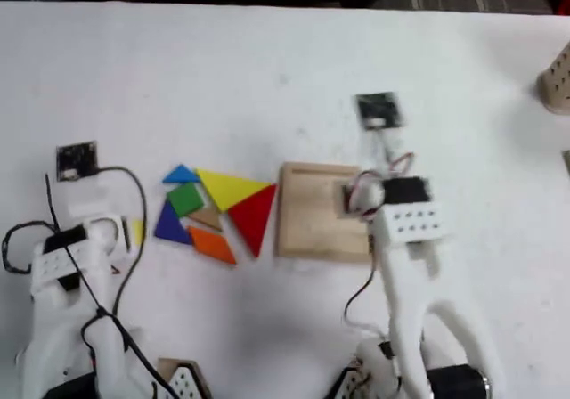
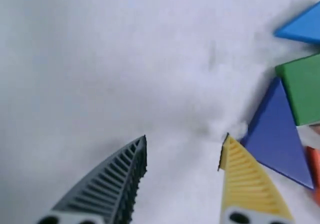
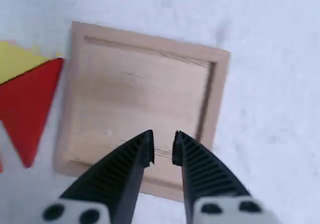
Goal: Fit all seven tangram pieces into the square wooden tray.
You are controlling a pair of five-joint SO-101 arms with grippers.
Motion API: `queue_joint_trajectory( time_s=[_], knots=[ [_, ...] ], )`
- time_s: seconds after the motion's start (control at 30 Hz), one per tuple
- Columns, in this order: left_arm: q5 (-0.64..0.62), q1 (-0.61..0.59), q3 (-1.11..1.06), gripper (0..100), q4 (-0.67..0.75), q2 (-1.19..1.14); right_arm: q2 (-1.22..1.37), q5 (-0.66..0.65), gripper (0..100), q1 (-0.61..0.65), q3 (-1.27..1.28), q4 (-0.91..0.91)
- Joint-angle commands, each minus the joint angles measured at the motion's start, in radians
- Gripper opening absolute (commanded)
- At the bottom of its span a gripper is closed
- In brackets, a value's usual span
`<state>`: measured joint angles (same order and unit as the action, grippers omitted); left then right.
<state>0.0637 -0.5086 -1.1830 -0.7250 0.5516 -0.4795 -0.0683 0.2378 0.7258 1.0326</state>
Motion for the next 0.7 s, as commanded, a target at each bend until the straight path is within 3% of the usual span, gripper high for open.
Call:
queue_joint_trajectory(
  time_s=[0.0,0.17,0.37,0.47,0.67],
  knots=[
    [-0.103,-0.131,0.078,26,0.025,0.038,-0.041,0.025,5.6,0.188,-0.041,-0.013],
    [-0.164,-0.203,0.089,26,0.051,0.038,0.053,0.100,5.6,0.387,-0.049,-0.176],
    [-0.189,-0.228,0.089,26,0.068,0.038,0.191,0.120,5.7,0.501,-0.149,-0.231],
    [-0.178,-0.182,0.078,26,0.057,0.036,0.199,0.120,5.3,0.447,-0.133,-0.229],
    [-0.109,-0.047,0.069,26,-0.009,0.036,0.140,0.121,5.2,0.163,-0.095,-0.194]
  ],
)
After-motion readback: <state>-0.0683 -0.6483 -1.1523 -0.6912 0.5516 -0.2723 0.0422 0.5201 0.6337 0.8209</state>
